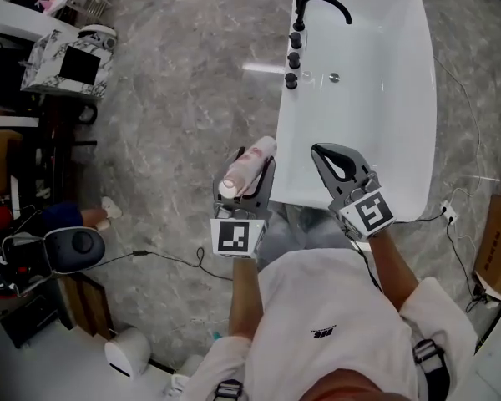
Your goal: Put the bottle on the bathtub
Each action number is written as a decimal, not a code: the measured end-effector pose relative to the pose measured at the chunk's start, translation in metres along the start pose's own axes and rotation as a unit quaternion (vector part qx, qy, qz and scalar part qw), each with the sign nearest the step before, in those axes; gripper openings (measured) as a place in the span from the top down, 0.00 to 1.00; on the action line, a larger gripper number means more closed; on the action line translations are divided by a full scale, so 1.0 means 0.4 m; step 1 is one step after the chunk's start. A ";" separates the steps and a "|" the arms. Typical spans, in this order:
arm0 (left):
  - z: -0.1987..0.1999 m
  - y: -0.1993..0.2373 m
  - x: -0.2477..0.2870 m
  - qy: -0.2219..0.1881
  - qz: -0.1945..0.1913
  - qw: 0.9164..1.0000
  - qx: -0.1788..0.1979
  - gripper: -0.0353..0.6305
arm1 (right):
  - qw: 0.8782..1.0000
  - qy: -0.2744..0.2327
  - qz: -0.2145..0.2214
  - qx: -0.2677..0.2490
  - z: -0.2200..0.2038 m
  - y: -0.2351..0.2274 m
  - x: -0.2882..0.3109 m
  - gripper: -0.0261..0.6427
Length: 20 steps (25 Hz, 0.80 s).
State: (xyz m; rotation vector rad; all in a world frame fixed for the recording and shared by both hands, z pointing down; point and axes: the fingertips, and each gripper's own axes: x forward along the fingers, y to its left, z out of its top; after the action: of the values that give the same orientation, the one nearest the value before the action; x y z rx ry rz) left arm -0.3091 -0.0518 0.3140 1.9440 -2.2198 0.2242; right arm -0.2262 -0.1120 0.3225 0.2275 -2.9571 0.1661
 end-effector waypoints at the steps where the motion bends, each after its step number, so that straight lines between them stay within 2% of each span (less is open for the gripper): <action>1: -0.009 0.007 0.019 0.001 -0.010 1.000 0.004 0.61 | 1.000 -0.001 -0.008 0.005 -0.001 -0.009 0.011 0.97; 6: -0.064 0.056 0.126 0.009 -0.052 0.999 -0.008 0.61 | 0.999 0.007 -0.049 0.012 -0.039 -0.064 0.078 0.97; 13: -0.162 0.113 0.264 0.030 -0.103 0.994 -0.004 0.61 | 0.993 0.025 -0.109 0.042 -0.146 -0.145 0.158 0.97; 18: -0.244 0.159 0.336 0.054 -0.122 0.991 -0.001 0.61 | 0.988 0.049 -0.137 0.054 -0.236 -0.186 0.216 0.97; 20: -0.277 0.173 0.371 0.060 -0.128 0.990 0.001 0.61 | 0.987 0.041 -0.144 0.061 -0.256 -0.209 0.246 0.97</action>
State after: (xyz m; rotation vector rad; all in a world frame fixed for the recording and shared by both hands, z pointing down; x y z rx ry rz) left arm -0.3924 -0.1600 0.4571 2.1297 -1.8747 0.2985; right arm -0.2922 -0.1954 0.4483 0.6438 -2.7951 0.3077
